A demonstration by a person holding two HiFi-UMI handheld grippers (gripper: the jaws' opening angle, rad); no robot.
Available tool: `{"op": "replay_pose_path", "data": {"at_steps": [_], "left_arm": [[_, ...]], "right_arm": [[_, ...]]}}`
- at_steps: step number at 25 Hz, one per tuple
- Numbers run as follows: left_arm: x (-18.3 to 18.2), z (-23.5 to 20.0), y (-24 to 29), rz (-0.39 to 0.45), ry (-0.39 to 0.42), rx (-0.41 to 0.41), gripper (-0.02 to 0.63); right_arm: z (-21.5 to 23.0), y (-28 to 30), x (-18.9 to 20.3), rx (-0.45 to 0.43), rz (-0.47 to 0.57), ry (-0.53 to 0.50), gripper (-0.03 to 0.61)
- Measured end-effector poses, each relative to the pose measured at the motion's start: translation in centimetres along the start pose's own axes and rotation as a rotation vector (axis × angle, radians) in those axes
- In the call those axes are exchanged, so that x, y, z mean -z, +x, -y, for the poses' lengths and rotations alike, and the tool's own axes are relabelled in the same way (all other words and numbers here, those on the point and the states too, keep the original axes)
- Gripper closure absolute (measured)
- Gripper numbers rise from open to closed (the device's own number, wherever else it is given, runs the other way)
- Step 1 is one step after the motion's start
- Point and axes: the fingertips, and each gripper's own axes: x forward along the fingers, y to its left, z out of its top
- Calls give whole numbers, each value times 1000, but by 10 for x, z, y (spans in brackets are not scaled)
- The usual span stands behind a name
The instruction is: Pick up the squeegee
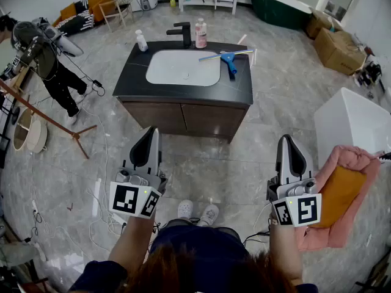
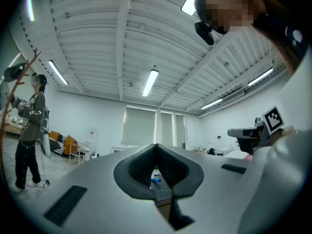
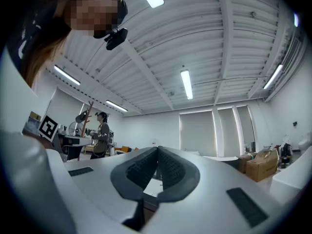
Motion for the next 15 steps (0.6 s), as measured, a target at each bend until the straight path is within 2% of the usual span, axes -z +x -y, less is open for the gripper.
{"op": "replay_pose_path", "data": {"at_steps": [4, 9, 15], "left_arm": [[-3, 2, -5, 6, -7, -6, 595], [-6, 6, -7, 7, 10, -10, 595], [3, 6, -4, -4, 8, -36, 595]], "right_arm": [[-5, -10, -5, 1, 2, 0, 565], [-1, -17, -9, -8, 40, 59, 563], [7, -10, 3, -26, 27, 75, 563]]}}
